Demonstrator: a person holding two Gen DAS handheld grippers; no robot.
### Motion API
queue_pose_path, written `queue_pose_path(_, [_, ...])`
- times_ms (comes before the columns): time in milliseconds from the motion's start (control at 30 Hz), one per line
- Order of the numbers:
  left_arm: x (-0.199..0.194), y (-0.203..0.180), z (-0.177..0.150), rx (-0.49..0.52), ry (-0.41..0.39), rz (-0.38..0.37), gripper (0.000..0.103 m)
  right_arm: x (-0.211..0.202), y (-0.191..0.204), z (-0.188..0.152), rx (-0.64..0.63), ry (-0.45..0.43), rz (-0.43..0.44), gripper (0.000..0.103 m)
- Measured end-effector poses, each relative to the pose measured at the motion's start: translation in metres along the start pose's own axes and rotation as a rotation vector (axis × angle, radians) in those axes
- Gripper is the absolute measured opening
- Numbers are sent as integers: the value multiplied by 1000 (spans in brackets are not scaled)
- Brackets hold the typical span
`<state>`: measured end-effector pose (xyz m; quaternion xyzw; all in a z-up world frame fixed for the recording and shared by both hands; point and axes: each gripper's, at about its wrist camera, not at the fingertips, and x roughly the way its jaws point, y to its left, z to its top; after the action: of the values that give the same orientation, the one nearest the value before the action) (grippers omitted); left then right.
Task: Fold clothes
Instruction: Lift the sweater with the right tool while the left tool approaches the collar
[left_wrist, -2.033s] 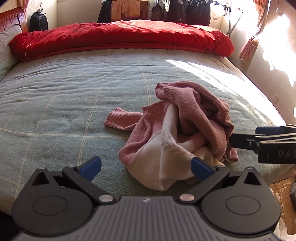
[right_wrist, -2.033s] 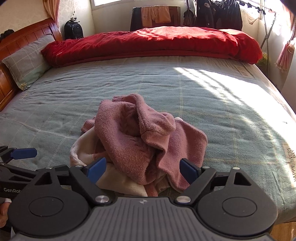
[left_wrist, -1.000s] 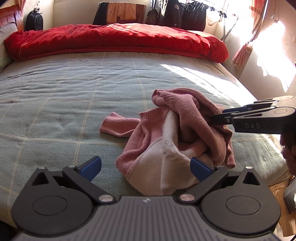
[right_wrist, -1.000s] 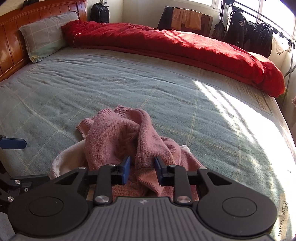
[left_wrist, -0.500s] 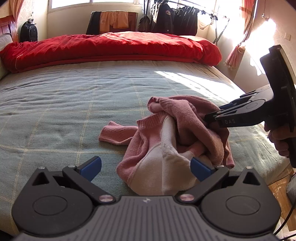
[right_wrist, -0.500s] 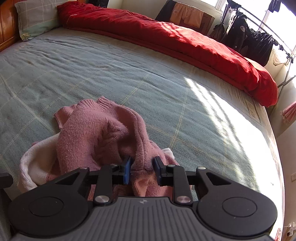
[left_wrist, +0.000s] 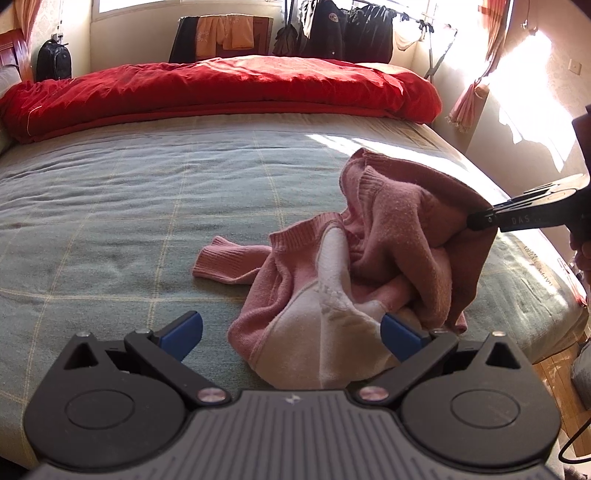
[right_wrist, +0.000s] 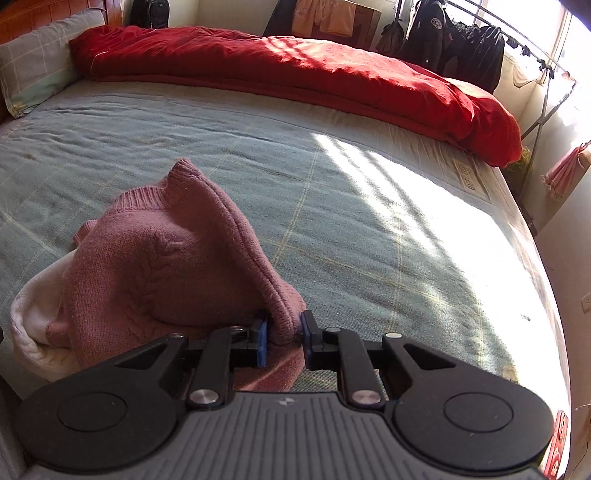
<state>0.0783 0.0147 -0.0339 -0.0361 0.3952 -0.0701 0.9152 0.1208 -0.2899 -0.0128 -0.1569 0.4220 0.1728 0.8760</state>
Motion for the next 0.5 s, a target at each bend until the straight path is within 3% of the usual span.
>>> queue_pose_path(500, [8, -9, 22, 40, 32, -4, 101, -1, -50, -14, 75, 26, -105, 19])
